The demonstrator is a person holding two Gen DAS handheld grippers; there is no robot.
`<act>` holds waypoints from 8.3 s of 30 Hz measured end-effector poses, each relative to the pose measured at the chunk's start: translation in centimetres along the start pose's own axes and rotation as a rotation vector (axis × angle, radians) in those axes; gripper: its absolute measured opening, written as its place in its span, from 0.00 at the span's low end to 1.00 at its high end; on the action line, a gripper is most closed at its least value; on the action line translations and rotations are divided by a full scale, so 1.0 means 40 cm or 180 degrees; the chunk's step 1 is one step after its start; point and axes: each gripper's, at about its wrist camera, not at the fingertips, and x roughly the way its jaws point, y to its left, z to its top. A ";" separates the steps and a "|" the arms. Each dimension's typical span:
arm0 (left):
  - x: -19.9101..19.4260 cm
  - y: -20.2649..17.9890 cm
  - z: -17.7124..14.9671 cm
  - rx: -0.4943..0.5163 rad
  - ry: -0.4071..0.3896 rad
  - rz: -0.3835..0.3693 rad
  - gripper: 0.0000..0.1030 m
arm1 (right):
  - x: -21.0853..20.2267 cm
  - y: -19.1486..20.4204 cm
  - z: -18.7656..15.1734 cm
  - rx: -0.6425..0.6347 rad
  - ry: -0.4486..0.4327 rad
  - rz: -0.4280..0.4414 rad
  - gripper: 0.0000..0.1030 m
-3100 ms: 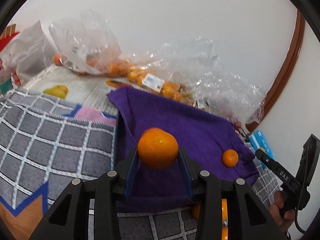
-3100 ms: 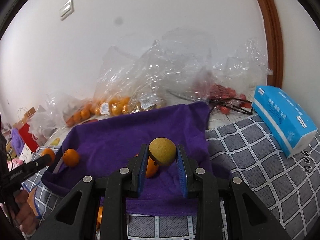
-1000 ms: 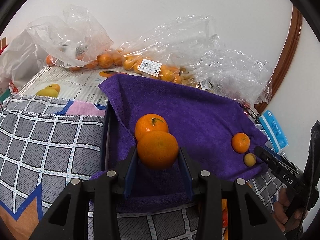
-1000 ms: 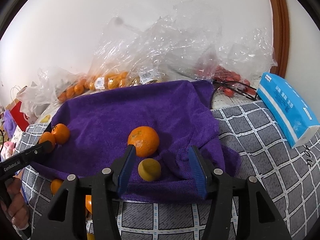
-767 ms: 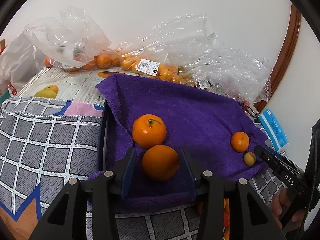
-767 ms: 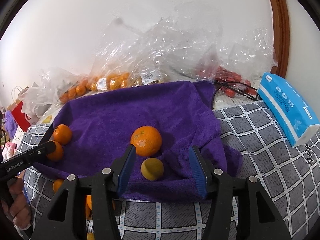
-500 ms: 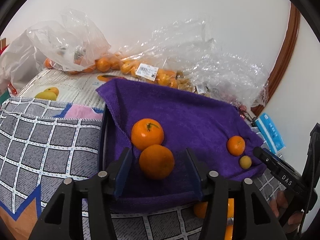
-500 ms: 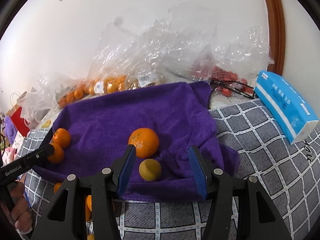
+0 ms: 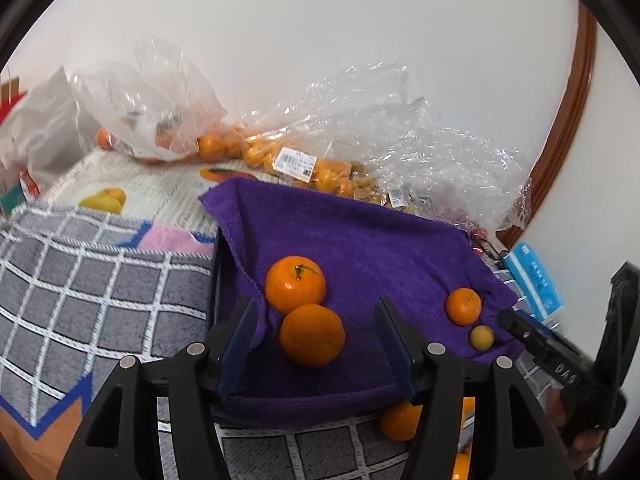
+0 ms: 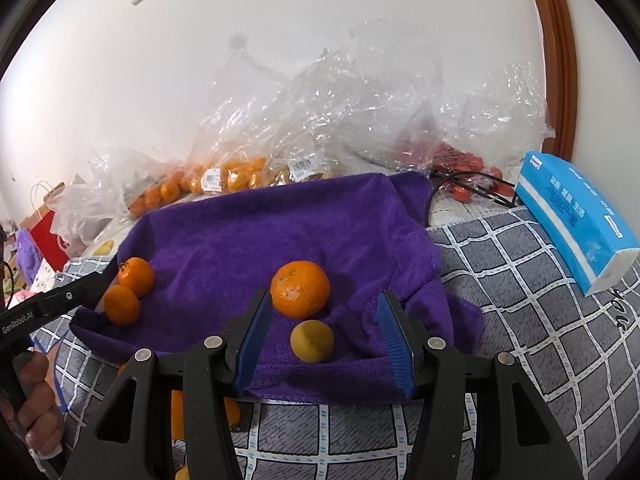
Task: Organize fruits
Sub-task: 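Raise both open grippers off the towel and move back to the fruit row, then grasp a yellow fruit with the right gripper while the left gripper grasps an orange, then lift both held fruits off the bed cover, then carry both fruits over the towel and open the right gripper to drop the yellow fruit, then open the left gripper onto the towel, then raise both grippers away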
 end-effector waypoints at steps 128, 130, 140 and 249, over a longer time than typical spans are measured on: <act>-0.159 0.039 -0.155 -0.0024 0.0223 -0.0199 0.33 | -0.179 0.014 -0.191 -0.0039 0.0377 -0.0112 0.24; -0.161 0.039 -0.155 -0.0035 0.0207 -0.0197 0.33 | -0.184 0.018 -0.191 -0.0058 0.0349 -0.0187 0.24; -0.188 0.037 -0.146 -0.0016 0.0079 -0.0244 0.33 | -0.253 0.077 -0.152 -0.0155 0.0245 -0.0052 0.24; 0.034 -0.098 0.011 0.0218 0.0211 -0.0452 0.47 | 0.004 0.017 0.045 -0.0034 0.0118 -0.0373 0.33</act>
